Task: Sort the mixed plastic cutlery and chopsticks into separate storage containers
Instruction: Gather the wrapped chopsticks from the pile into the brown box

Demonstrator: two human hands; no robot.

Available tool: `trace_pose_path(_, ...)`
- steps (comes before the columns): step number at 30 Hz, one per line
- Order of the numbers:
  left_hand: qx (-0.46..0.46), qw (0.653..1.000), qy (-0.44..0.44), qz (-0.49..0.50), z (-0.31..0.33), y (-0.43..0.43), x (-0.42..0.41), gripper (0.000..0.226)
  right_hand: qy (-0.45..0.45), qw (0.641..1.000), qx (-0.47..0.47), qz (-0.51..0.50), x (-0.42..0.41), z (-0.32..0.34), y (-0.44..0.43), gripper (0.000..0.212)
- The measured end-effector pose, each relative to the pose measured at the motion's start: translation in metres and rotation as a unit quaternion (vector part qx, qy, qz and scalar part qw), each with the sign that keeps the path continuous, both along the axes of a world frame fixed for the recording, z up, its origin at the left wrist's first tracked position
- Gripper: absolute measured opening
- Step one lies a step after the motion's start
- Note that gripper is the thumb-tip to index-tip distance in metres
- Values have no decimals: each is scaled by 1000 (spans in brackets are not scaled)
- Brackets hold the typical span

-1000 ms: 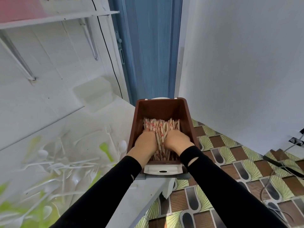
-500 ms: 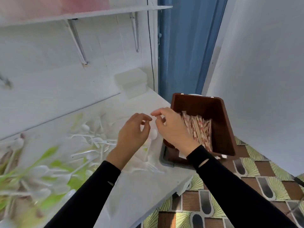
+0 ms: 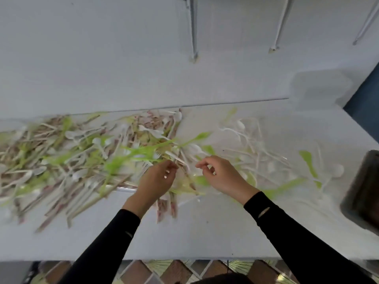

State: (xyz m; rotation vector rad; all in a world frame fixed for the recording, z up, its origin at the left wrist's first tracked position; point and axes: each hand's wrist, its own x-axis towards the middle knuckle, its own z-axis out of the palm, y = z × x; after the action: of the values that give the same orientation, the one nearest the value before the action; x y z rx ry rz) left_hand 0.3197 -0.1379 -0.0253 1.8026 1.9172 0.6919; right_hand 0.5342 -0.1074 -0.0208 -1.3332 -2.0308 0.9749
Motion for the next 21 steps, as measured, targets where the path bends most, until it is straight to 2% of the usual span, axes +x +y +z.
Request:
trace_pose_path(3, -13, 1000, 5, 22, -7, -19, -45, 12, -20, 999, -14, 35, -40, -10, -7, 19)
trace_pose_path(8, 19, 999, 30, 7, -28, -47, -104, 18, -49, 996, -29, 64, -93, -27, -16, 20)
trace_pose_path(13, 61, 997, 34, 14, -49, -55, -138, 26, -107, 993, 10, 59, -121, -43, -21, 27)
trace_pose_path(16, 68, 997, 19, 11, -54, -56, -145, 20, -144, 987, 49, 56, -132, -47, -23, 27)
trace_pose_path(19, 101, 994, 30, -25, -60, -57, -141, 18, -200, 974, 94, 52, -138, -50, -22, 28)
trace_pose_path(21, 111, 991, 49, -63, -63, -54, -135, 25, -220, 967, 121, 46, -139, -52, -18, 30)
